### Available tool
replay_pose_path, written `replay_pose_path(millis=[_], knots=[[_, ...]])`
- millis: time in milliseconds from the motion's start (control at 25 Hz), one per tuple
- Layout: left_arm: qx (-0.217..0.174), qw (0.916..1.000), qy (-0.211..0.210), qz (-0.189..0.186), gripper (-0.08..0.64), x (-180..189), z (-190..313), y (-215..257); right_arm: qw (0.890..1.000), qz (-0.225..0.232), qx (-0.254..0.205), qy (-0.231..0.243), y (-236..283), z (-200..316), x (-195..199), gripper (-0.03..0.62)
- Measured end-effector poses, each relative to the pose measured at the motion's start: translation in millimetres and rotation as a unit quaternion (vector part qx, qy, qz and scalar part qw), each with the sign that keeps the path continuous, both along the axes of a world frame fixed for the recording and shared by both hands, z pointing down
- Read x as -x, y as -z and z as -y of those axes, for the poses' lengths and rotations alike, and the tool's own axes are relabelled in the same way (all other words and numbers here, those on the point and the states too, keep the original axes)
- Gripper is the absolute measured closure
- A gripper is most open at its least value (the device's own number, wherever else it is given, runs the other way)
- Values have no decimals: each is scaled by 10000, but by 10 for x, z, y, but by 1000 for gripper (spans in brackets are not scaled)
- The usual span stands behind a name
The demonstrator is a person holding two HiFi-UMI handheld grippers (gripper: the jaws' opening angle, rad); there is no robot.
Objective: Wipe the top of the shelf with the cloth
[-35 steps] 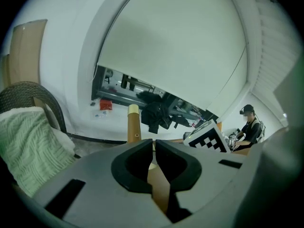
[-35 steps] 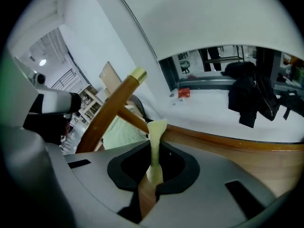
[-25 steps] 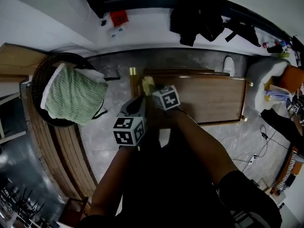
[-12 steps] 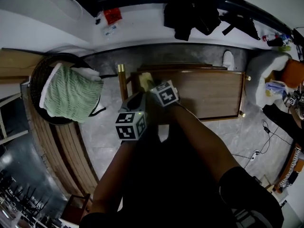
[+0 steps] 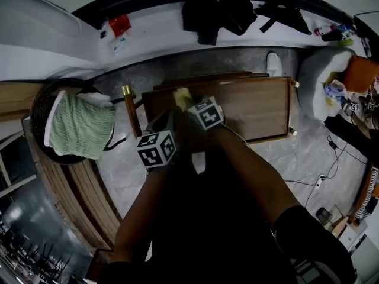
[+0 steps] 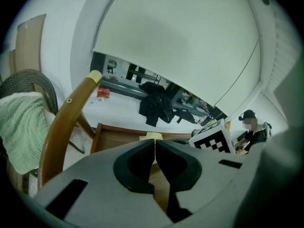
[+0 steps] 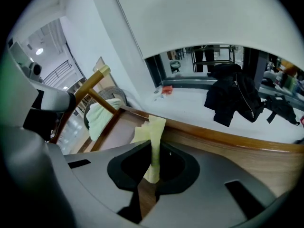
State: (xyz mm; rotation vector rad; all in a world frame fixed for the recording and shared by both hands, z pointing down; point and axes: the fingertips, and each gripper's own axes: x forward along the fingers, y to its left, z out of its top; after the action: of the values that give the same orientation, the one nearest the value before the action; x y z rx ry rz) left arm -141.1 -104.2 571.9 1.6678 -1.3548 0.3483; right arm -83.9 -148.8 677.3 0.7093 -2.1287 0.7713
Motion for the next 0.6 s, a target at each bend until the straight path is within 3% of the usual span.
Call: replay_pose_path(millis=[200,600], knots=[[146,9997,23,203,546,-162,1,-211,9999,-41,-23,-142,13,48,-353,546],[166,9996,-131,196,546,-682,78,-341,9992,-152,-118,-358,59,191,-1092,546]])
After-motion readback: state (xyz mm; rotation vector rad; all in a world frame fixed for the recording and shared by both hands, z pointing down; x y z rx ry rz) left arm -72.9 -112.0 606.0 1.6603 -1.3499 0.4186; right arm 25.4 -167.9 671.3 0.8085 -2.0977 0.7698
